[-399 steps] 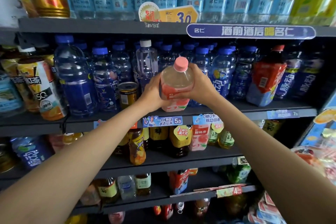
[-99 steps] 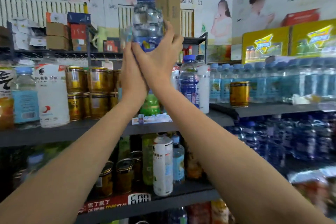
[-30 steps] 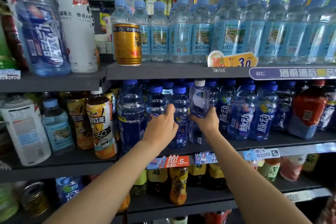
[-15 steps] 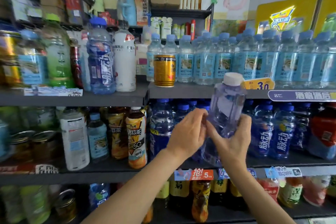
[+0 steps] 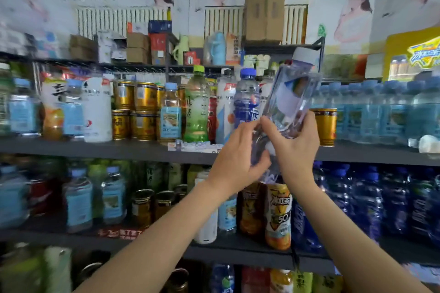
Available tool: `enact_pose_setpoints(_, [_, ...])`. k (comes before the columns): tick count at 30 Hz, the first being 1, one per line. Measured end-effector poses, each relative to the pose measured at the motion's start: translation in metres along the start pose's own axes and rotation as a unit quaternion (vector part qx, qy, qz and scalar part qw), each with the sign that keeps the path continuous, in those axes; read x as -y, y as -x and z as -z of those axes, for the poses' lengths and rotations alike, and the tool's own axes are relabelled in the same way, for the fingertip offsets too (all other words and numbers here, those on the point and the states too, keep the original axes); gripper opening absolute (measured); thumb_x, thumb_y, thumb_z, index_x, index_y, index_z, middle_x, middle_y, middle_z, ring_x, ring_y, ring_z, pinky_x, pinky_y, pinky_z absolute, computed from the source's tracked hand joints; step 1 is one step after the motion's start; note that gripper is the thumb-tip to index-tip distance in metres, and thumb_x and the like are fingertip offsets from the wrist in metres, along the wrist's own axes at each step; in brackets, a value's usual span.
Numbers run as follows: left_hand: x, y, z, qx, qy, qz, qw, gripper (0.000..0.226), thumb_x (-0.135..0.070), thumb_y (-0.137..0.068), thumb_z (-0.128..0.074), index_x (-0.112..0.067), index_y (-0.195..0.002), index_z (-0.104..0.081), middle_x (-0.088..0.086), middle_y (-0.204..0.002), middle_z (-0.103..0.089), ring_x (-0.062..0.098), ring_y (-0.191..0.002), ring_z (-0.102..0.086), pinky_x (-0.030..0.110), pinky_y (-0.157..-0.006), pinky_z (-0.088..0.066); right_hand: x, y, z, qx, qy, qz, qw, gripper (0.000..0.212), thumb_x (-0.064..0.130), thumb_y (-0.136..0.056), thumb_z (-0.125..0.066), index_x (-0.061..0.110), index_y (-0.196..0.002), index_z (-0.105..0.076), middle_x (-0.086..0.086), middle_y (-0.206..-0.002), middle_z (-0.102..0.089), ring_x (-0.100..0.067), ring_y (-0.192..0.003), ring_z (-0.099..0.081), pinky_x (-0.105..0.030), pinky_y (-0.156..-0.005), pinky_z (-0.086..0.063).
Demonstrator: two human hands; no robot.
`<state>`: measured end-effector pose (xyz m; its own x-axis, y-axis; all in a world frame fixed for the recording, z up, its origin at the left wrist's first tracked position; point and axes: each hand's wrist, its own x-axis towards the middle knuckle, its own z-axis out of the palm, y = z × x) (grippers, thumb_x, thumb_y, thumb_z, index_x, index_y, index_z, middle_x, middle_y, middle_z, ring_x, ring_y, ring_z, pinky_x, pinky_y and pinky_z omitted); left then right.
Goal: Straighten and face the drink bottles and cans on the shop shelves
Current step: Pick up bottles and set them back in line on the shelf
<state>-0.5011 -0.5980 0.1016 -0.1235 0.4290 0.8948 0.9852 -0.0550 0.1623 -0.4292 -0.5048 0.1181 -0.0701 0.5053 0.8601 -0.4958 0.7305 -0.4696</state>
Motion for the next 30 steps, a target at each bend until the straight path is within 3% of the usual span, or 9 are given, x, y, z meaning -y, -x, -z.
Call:
enact_pose_setpoints(6, [0.018, 0.003, 0.015, 0.008, 0.004, 0.004, 1.000, 0.054, -0.018, -0.088, -0.058, -0.007, -0.136, -0.035, 0.005, -0.129, -0.046, 0.009, -0.117, -0.041, 0.007, -0.091, -0.028, 0.003, 0.005, -0.025, -0.006, 0.037, 0.005, 0.999, 0.041, 0.029, -0.073, -0.078, 0.028, -0.076, -0.037, 0.009, -0.073, -0.040, 0.006, -0.062, -0.043, -0.008, -0.059, -0.036])
enact_pose_setpoints(9, [0.018, 0.000, 0.013, 0.011, 0.013, 0.002, 1.000, 0.053, -0.020, -0.088, -0.058, -0.008, -0.134, -0.036, 0.003, -0.127, -0.046, 0.008, -0.116, -0.041, 0.007, -0.090, -0.028, 0.003, 0.003, -0.023, -0.004, 0.025, -0.005, 1.000, 0.034, 0.025, -0.073, -0.079, 0.019, -0.086, -0.048, 0.006, -0.079, -0.049, 0.010, -0.066, -0.049, -0.006, -0.060, -0.038])
enact_pose_setpoints(11, [0.018, -0.001, 0.010, 0.008, 0.012, -0.005, 1.000, 0.052, -0.024, -0.088, -0.057, -0.008, -0.133, -0.037, 0.003, -0.127, -0.048, 0.010, -0.115, -0.044, 0.011, -0.089, -0.032, 0.002, 0.001, -0.020, -0.004, 0.022, -0.012, 1.000, 0.036, 0.025, -0.073, -0.079, 0.014, -0.092, -0.050, 0.004, -0.083, -0.053, 0.009, -0.067, -0.051, -0.007, -0.060, -0.040])
enact_pose_setpoints(16, [0.023, -0.007, 0.007, -0.005, 0.036, 0.005, 0.999, 0.046, -0.031, -0.089, -0.046, -0.011, -0.130, -0.040, 0.000, -0.122, -0.052, 0.009, -0.104, -0.052, 0.023, -0.089, -0.043, 0.001, -0.008, -0.012, -0.003, 0.043, -0.013, 0.999, 0.035, 0.031, -0.074, -0.078, 0.026, -0.076, -0.043, 0.007, -0.074, -0.050, 0.004, -0.060, -0.046, -0.010, -0.058, -0.037])
enact_pose_setpoints(19, [0.032, -0.025, 0.015, -0.086, 0.045, 0.061, 0.993, 0.035, -0.020, -0.092, -0.049, -0.010, -0.126, -0.043, -0.004, -0.113, -0.051, 0.007, -0.100, -0.051, 0.025, -0.087, -0.044, 0.009, -0.026, -0.011, -0.024, 0.061, -0.001, 0.998, 0.035, 0.036, -0.073, -0.078, 0.030, -0.078, -0.043, 0.004, -0.079, -0.054, 0.001, -0.069, -0.051, -0.013, -0.062, -0.040])
enact_pose_setpoints(22, [0.047, -0.052, 0.023, -0.125, 0.041, 0.176, 0.976, 0.033, -0.017, -0.095, -0.048, -0.007, -0.126, -0.044, 0.003, -0.121, -0.050, 0.015, -0.108, -0.051, 0.028, -0.092, -0.043, 0.026, -0.050, -0.014, -0.014, 0.078, 0.002, 0.997, 0.037, 0.043, -0.075, -0.074, 0.027, -0.093, -0.046, -0.004, -0.100, -0.057, -0.017, -0.092, -0.055, -0.027, -0.079, -0.046])
enact_pose_setpoints(24, [0.057, -0.067, 0.026, -0.098, 0.041, 0.246, 0.964, 0.036, -0.022, -0.096, -0.047, -0.005, -0.128, -0.044, 0.008, -0.128, -0.049, 0.021, -0.116, -0.050, 0.029, -0.094, -0.039, 0.038, -0.063, -0.017, 0.006, 0.093, -0.017, 0.996, 0.038, 0.046, -0.075, -0.072, 0.025, -0.096, -0.048, 0.002, -0.099, -0.058, -0.013, -0.091, -0.056, -0.023, -0.078, -0.045])
enact_pose_setpoints(27, [0.061, -0.071, 0.022, -0.045, 0.077, 0.292, 0.952, 0.048, -0.033, -0.093, -0.053, -0.006, -0.131, -0.042, 0.007, -0.133, -0.047, 0.023, -0.122, -0.046, 0.030, -0.096, -0.037, 0.042, -0.073, -0.017, 0.022, 0.097, -0.041, 0.994, 0.031, 0.042, -0.075, -0.074, 0.028, -0.091, -0.051, 0.020, -0.084, -0.053, 0.008, -0.075, -0.050, -0.003, -0.060, -0.036])
enact_pose_setpoints(30, [0.061, -0.069, 0.010, 0.006, 0.085, 0.313, 0.946, 0.067, -0.040, -0.088, -0.059, -0.005, -0.139, -0.033, 0.007, -0.142, -0.039, 0.024, -0.129, -0.040, 0.034, -0.104, -0.034, 0.034, -0.077, -0.006, 0.020, 0.113, -0.051, 0.992, 0.036, 0.041, -0.075, -0.074, 0.024, -0.095, -0.050, 0.023, -0.081, -0.048, 0.010, -0.072, -0.046, -0.006, -0.060, -0.033])
